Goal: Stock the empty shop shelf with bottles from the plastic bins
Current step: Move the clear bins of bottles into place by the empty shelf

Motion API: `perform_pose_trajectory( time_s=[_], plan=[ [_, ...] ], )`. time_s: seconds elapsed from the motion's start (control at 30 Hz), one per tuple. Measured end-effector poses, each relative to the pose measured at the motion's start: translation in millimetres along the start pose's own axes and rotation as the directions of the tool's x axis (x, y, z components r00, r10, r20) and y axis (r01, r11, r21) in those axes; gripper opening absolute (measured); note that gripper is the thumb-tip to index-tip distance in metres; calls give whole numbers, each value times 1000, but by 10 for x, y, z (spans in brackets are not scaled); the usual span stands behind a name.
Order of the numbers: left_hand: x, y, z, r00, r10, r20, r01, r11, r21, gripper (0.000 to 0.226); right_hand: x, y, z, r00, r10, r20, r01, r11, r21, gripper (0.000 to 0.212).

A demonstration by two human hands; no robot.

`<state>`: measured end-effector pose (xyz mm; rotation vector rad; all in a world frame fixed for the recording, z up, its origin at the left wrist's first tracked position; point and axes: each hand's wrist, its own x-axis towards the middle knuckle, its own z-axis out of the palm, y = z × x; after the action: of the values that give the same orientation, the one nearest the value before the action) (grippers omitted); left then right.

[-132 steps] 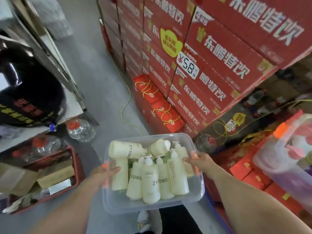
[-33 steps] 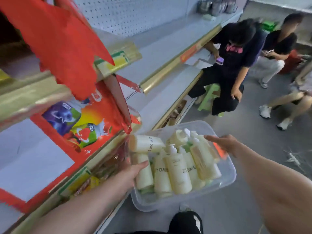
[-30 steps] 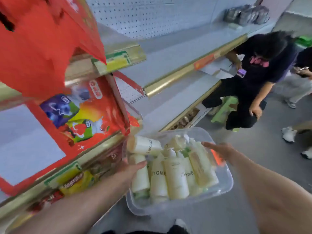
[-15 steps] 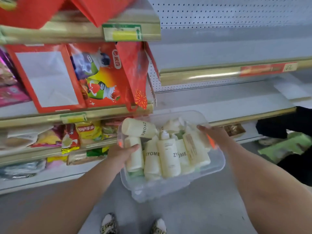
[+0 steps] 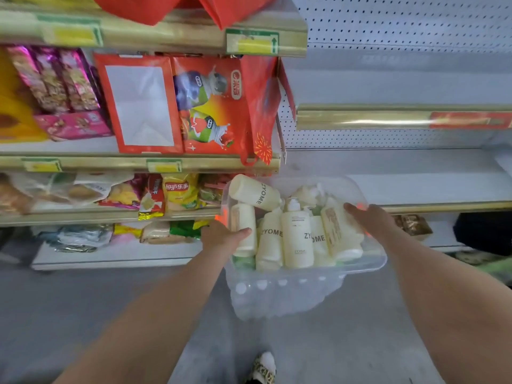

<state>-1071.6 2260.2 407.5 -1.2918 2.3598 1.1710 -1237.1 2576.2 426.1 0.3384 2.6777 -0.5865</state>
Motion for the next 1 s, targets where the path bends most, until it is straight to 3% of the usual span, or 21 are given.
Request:
perform_pose_trajectory(
  time_s=[0.13, 0.27, 0.33, 0.43, 0.53, 0.7, 0.83, 1.0],
  plan=[
    [-183, -100, -300, 985, 150, -90, -141, 985, 102, 93, -452, -307, 52, 984, -157, -90, 139, 973, -182, 79],
    [-438, -256, -951, 929, 300, -217, -263, 947, 183, 86, -1085, -886, 143, 924, -382, -16, 364, 891, -270, 78],
    [-591, -385, -1349, 887, 371, -277, -311, 921, 236, 84, -1442, -1297, 177, 860, -510, 29, 497, 822, -278, 77],
    [-809, -635, -1969, 802, 466, -373, -341, 871, 354, 78, -2019, -1953, 245, 700, -712, 58, 689, 651, -319, 77],
    [-997, -916, -2568, 720, 514, -467, -270, 827, 494, 80, -2621, -2589, 373, 522, -850, 73, 814, 471, -339, 78],
    [-1297, -1465, -3508, 636, 460, -619, -123, 853, 507, 79, -3588, -3463, 666, 233, -969, 87, 936, 200, -291, 77],
    [-1494, -1906, -4128, 545, 390, -742, 11, 882, 471, 70, -4200, -4082, 882, 88, -992, 86, 971, 66, -230, 75],
    [-1604, -2397, -4729, 513, 283, -810, 138, 904, 404, 66, -4777, -4791, 1249, -34, -991, 129, 974, -61, -216, 73]
  ],
)
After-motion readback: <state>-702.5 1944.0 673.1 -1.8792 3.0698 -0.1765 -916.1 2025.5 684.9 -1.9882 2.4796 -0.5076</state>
